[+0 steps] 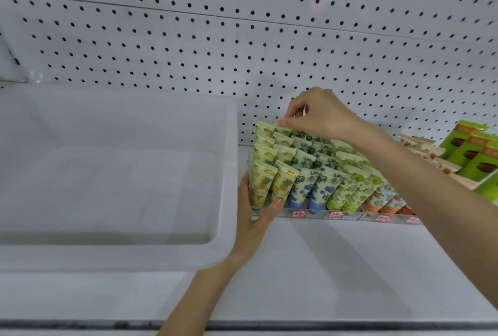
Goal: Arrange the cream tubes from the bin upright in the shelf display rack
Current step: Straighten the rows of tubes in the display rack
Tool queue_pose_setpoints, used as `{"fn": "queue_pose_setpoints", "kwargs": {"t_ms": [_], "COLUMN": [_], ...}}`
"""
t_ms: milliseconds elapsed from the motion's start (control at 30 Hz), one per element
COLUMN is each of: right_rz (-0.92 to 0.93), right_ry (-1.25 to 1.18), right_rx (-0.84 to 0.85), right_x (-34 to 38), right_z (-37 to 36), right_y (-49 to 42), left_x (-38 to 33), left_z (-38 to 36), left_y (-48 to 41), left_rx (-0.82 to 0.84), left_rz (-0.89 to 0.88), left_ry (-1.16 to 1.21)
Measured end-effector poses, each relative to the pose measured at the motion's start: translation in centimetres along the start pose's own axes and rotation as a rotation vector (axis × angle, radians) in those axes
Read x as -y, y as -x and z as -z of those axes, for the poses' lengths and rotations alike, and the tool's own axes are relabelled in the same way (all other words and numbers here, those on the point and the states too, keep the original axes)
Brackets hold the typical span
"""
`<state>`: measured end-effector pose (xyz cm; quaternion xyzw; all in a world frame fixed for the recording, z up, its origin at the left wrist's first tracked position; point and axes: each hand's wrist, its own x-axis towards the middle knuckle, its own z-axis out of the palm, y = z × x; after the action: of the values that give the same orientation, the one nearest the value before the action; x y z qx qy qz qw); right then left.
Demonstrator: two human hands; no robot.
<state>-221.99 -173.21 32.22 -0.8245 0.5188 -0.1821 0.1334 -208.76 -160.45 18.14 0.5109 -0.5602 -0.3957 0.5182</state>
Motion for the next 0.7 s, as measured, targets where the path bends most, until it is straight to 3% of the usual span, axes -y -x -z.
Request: {"fn": "queue_pose_setpoints", "kwargs": {"t_ms": [233, 433, 700], "right_rz": [-0.033, 0.026, 0.031], "right_ry": [-0.018, -0.051, -0.066], "right_rx": [0.048, -0.056, 0.048], "right_x": [-0.8, -0.5, -0.7], "right_z": [-1.2, -0.5, -1.5], "right_y": [0.6, 1.3, 3.2], "left_x": [-0.1, 0.0, -0.1], "left_z": [0.0, 0.0, 0.0], "left_y": [0.0, 0.1, 0.1], "left_rx": [-0.007, -0.009, -0.009], "left_rz": [-0.006, -0.006, -0.008], "left_ry": [0.03, 0.02, 0.028]}}
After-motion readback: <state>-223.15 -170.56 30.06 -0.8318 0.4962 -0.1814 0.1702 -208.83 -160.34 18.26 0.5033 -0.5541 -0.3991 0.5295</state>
